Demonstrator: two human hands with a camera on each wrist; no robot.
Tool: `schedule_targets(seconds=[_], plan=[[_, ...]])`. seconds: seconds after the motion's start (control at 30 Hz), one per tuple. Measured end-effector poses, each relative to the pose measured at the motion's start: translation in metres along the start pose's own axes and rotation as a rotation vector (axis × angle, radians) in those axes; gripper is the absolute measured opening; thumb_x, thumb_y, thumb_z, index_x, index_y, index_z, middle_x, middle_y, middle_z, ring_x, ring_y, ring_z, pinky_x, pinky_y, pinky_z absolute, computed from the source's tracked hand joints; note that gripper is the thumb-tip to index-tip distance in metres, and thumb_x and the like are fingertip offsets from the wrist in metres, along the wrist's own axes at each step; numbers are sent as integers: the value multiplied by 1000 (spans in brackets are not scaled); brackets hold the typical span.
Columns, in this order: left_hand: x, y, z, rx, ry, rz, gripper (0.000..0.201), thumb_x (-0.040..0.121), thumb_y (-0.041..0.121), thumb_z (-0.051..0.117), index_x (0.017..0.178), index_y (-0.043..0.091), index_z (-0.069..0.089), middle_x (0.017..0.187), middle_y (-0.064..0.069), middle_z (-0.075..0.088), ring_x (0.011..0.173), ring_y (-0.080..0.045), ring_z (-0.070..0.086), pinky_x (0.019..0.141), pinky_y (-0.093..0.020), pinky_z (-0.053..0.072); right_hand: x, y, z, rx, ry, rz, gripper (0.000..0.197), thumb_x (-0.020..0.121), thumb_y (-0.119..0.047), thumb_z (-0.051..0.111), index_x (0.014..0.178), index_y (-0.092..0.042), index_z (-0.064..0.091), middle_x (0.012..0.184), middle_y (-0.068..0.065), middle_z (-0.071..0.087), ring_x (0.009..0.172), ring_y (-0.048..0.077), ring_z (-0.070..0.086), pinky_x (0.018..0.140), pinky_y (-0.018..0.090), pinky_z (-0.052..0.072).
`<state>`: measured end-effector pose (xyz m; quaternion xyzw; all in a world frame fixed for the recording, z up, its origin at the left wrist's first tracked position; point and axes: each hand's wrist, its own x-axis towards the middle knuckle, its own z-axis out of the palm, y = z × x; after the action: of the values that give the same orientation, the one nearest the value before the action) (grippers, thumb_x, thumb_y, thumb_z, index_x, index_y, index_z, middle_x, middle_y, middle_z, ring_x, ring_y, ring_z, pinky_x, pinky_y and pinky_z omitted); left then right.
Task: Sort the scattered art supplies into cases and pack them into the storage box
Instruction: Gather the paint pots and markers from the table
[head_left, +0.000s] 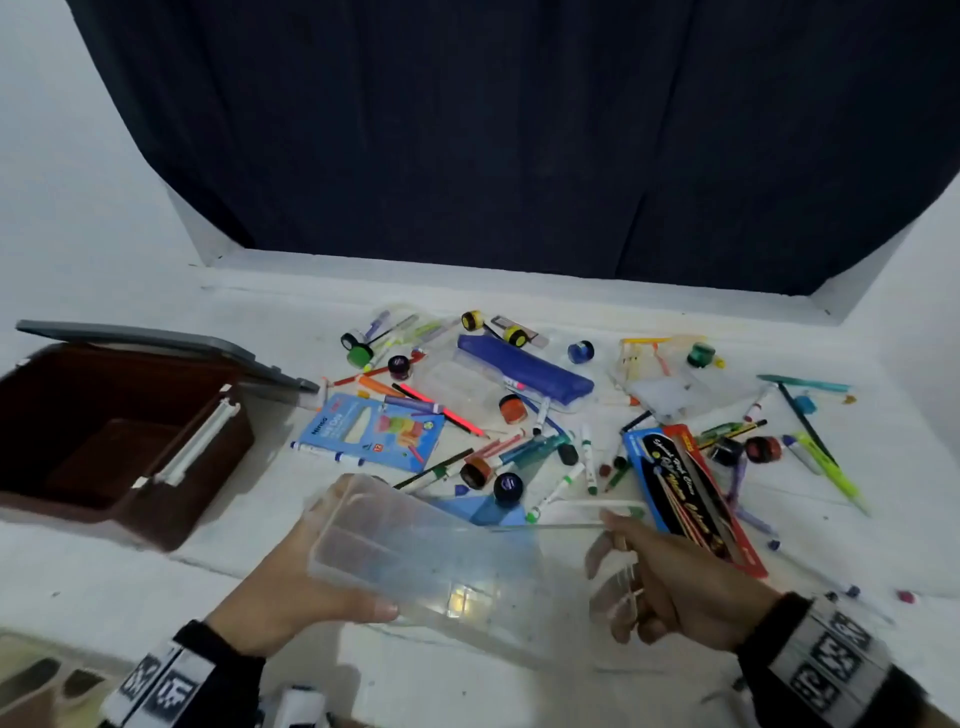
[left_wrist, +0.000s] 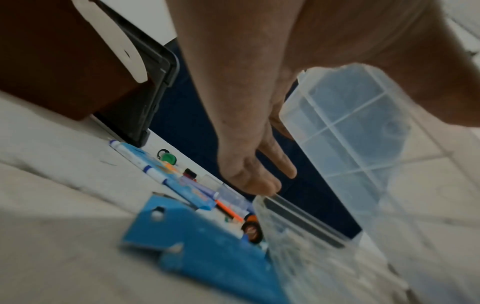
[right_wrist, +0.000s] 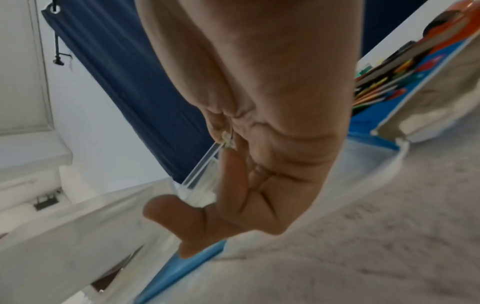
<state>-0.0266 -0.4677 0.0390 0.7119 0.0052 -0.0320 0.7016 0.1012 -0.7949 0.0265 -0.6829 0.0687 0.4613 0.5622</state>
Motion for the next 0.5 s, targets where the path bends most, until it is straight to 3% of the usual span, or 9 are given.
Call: schedule_targets(seconds=[0.07,0.13,0.27,0.37,0.43,0.5], plan=[[-9,-8,5,85,57,-50,81,41,14,99,115,18,63,113,-6,67,108,-24,65,82,-34,57,-2,9,0,-34,2,35,54,95,-61,45,90,-11,64,81,20,66,58,29,62,48,24,31],[-12,-17,10,142,78,-41,85,46,12,98,121,15,59,115,0,67,110,-14,65,84,-26,55,-3,16,2,-65,0,57,51,97,-59,44,95,-11,62,79,17,67,59,29,64,48,22,34],[-11,-34,11,266,109,-32,92,52,26,99,130,28,52,124,6,63,114,-9,62,87,-19,51,-4,25,5,-134,-70,110,69,98,-63,36,112,-1,63,96,27,72,80,41,72,52,27,49],[-11,-40,11,505,145,-74,90,47,50,98,124,36,54,123,16,60,109,-4,59,84,-21,50,-13,23,7,-210,-8,46,66,95,-70,32,119,-15,60,99,26,72,81,40,73,59,34,57],[-13,-43,13,600,129,-90,87,46,54,96,120,36,54,122,23,59,108,2,57,82,-17,48,-19,20,8,-424,89,-74,54,94,-71,28,118,-29,51,100,24,69,75,33,74,61,34,56],[-14,-46,17,673,96,-100,85,48,59,94,119,40,51,116,30,57,105,6,56,81,-17,49,-21,20,4,-676,129,-193,55,95,-71,25,122,-31,51,102,19,68,75,23,73,69,38,56]])
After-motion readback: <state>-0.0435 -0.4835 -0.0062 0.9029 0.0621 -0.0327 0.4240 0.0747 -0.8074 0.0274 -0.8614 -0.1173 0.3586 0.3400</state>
